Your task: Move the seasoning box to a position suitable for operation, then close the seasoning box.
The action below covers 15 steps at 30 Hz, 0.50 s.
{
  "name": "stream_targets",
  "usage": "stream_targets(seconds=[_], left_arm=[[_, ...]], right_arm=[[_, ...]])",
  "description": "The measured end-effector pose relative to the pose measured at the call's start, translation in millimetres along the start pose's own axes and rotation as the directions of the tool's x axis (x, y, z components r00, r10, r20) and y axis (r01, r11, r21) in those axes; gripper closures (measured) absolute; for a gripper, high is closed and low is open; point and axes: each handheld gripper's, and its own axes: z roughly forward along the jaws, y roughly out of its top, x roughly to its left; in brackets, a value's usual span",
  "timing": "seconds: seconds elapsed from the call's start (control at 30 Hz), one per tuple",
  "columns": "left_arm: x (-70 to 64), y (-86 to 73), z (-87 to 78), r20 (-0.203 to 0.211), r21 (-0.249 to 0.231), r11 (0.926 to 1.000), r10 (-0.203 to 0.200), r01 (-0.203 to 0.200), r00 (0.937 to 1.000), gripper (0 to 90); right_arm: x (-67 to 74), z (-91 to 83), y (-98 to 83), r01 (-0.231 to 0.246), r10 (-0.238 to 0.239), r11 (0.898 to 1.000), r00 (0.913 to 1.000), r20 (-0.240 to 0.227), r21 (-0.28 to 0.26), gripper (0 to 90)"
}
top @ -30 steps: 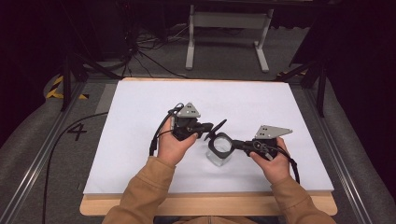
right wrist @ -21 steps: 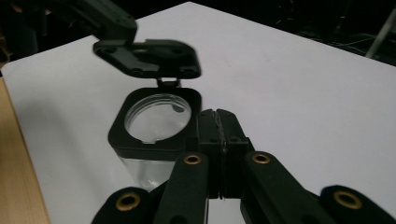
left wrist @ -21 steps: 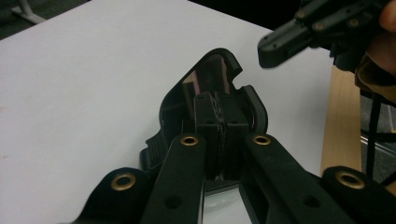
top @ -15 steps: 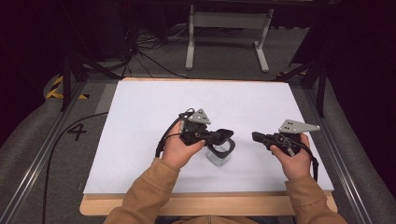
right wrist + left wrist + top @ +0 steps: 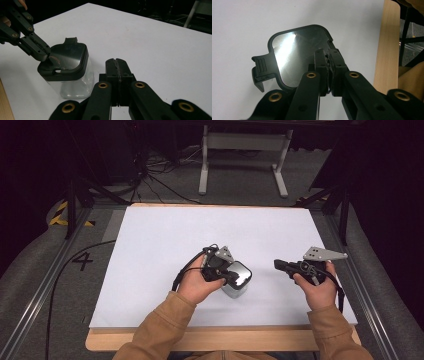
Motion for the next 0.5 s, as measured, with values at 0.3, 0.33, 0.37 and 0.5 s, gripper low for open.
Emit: stream_targets(seconds=[0.3,0.33,0.37,0.5], left_arm=[[4.7,-2.0,-30.6,-0.092,-0.167,0.9853,-0.05,0.034,0.9945,86.2],[7.4,-3.8,-38.1,-0.112,-0.193,0.9801,-0.068,0.046,0.9914,86.2],[9.4,-5.2,-42.7,-0.119,-0.199,0.9784,-0.08,0.055,0.9896,85.7],[23.2,-18.4,-59.4,-0.193,-0.202,0.9696,-0.178,0.138,0.9651,83.8]], right_arm=[[-0.9,-2.8,0.8,0.009,-0.009,1.0,0.9999,0.005,0.0,90.0],[-1.0,-2.8,0.9,0.01,-0.01,1.0,0.9999,0.005,0.002,90.0],[-1.0,-2.6,1.0,0.014,-0.014,1.0,0.9999,0.004,0.004,90.0],[-1.8,-0.5,1.8,0.023,-0.023,1.0,0.9997,0.001,0.014,90.0]])
